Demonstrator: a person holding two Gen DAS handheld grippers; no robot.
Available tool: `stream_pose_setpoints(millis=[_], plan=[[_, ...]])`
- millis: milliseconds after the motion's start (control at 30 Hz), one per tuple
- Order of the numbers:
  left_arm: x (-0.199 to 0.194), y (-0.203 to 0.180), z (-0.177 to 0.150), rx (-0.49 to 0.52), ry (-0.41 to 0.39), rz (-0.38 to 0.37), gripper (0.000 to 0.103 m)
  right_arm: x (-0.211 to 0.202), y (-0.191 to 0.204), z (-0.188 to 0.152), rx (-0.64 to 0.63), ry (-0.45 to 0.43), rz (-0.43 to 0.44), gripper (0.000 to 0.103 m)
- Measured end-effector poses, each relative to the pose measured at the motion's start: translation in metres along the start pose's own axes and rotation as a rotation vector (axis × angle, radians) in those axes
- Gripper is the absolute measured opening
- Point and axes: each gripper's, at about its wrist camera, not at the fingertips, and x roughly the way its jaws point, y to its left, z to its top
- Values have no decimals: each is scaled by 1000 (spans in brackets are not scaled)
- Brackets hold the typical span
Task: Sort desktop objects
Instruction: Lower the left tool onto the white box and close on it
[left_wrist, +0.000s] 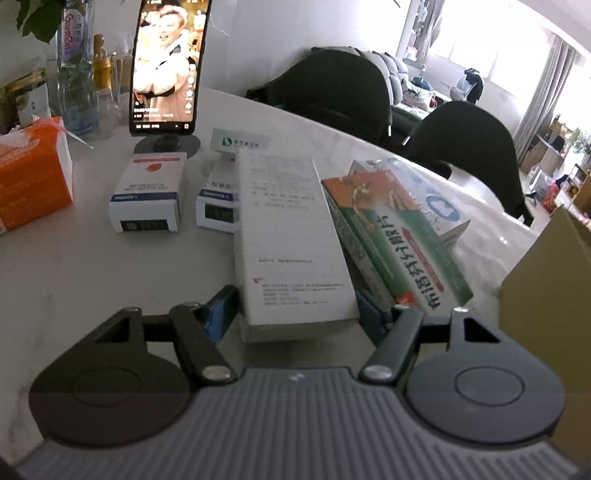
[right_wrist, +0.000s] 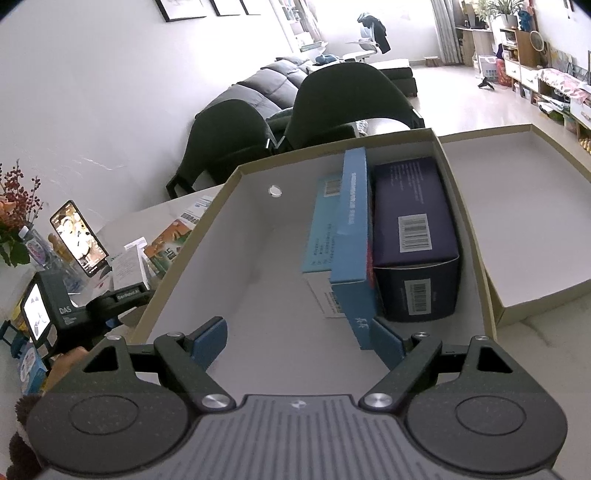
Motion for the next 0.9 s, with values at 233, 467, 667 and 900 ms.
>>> stream_pose_setpoints(millis=[233,467,667,900], plan=[[-8,11,6,-86,10,-71,68,-4,5,-1,-10,-7,5,86],[-15,16,10,-135,7,-106,68,-5,8,-2,-15,-9,6,86],[-22,20,14,-154,-11,-120,68,-5,10,-2,-19,-9,8,86],[-25,23,15,-166,-19,-131,68,-4,13,-3,-23,-5,9,86]])
